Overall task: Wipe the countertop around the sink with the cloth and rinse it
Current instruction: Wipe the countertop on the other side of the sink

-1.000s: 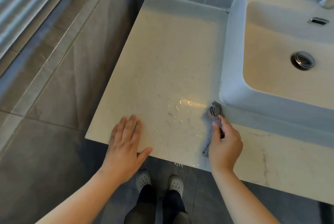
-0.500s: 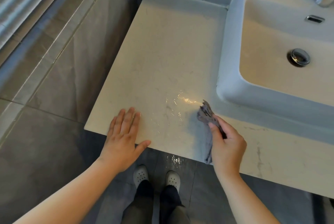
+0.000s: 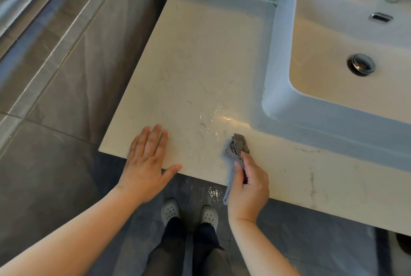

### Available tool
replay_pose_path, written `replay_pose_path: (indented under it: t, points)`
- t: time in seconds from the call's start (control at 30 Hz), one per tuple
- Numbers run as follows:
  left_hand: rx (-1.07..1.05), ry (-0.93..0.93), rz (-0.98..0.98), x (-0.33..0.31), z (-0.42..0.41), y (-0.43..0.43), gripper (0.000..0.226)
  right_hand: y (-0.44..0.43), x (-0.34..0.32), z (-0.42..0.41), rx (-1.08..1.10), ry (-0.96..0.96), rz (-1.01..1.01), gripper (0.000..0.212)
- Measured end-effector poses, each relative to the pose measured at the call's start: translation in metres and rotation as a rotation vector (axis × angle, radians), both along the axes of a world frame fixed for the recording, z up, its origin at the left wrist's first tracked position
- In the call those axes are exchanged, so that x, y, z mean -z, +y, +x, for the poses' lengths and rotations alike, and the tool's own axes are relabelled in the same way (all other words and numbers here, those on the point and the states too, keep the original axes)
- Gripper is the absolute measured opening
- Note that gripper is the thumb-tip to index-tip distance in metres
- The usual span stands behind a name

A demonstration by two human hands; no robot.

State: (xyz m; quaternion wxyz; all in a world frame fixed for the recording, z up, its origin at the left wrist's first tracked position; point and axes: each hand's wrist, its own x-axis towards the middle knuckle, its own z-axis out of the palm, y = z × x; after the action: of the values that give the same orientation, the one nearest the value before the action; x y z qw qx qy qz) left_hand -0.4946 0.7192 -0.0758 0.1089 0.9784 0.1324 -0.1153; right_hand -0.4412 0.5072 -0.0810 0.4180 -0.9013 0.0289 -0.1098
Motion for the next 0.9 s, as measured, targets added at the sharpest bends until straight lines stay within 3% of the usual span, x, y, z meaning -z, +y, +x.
replay_pose_path:
  t: [0.17,0.3,0.4,0.67,0.9]
  points:
    - [0.003,-0.015,-0.024,-0.002,0.000,0.005,0.089,0.036,-0.001,-0.004,-0.099,0.038,0.064,0.025]
    - [0.026,-0.030,-0.072,-0.010,0.001,0.018,0.088,0.037,-0.023,0.010,-0.190,0.315,0.423,0.029]
    - [0.040,-0.034,-0.117,-0.013,0.000,0.024,0.089,0.023,-0.043,0.037,-0.134,0.246,0.503,0.027]
    - [0.022,-0.033,-0.120,-0.006,-0.004,0.019,0.087,0.019,-0.022,0.126,-0.113,0.085,0.058,0.028]
    - [0.020,-0.114,-0.210,-0.011,-0.005,0.023,0.079,0.040,0.006,0.131,-0.071,0.007,-0.005,0.026]
